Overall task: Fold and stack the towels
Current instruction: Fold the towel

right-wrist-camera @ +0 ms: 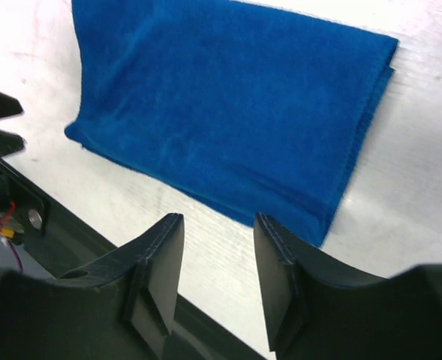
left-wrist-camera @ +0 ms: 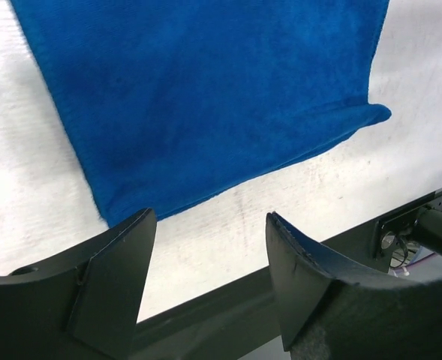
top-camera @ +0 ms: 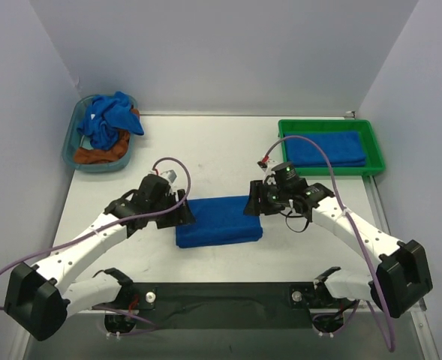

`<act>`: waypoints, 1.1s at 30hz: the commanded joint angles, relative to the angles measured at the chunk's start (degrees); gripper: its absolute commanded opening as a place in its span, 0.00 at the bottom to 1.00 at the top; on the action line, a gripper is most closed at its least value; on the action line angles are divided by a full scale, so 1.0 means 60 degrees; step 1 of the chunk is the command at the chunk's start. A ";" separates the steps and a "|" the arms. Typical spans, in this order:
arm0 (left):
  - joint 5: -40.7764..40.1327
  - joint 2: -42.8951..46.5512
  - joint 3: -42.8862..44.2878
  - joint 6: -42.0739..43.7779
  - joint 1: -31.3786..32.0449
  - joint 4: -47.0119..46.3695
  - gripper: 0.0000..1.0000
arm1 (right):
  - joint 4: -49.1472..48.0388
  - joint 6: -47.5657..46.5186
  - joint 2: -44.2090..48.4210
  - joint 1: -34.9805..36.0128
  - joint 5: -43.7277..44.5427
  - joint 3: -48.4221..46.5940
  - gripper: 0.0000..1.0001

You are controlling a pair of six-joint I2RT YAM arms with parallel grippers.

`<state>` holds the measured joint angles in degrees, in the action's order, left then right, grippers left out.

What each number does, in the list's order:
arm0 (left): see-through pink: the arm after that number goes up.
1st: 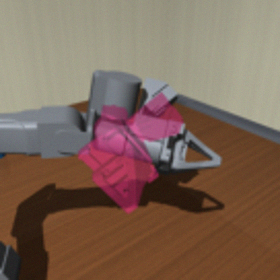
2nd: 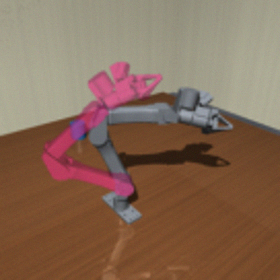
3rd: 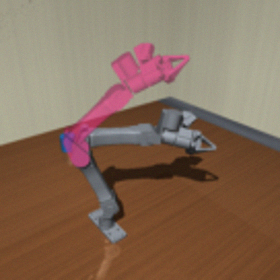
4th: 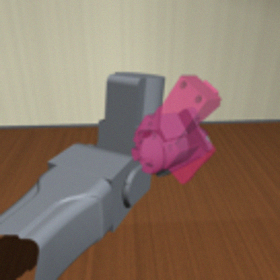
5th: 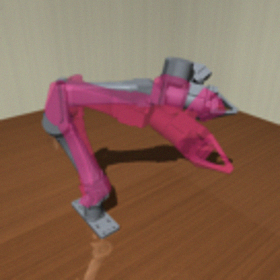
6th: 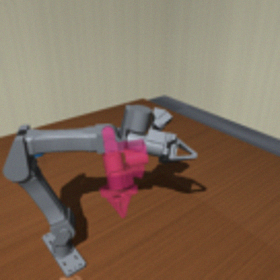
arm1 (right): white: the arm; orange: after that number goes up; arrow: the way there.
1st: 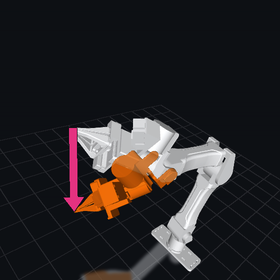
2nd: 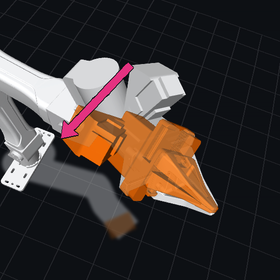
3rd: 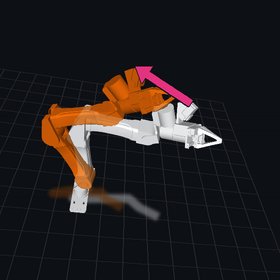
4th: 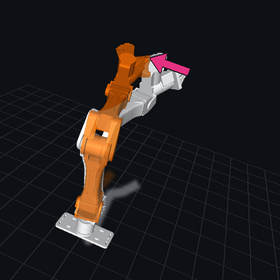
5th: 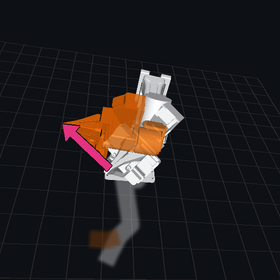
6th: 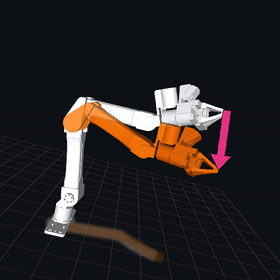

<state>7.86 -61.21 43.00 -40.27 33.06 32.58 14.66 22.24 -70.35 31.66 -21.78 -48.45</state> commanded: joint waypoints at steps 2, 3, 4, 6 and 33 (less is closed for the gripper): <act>-0.0444 -0.1061 0.0830 -0.0188 0.0669 -0.0390 0.68 | -0.1458 0.1331 -0.0623 0.0362 0.0232 0.0617 0.37; -0.0518 -0.1541 0.0874 -0.0202 0.0773 -0.0536 0.67 | -0.1969 0.1695 -0.0740 0.0392 0.0232 0.0821 0.35; -0.0577 -0.1764 0.0860 -0.0217 0.0905 -0.0581 0.66 | -0.2177 0.1844 -0.0973 0.0450 0.0246 0.1157 0.34; -0.0767 -0.2421 0.0685 -0.0246 0.1183 -0.0654 0.62 | -0.2732 0.2108 -0.1209 0.0495 0.0042 0.1496 0.30; -0.1515 -0.1340 -0.1174 -0.1812 0.1331 -0.1751 0.61 | -1.0107 0.5007 -0.1894 0.1696 -0.0487 0.3589 0.59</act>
<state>1.30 -67.46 38.57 -48.01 41.17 25.36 -29.85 47.03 -77.23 40.88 -26.30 -31.14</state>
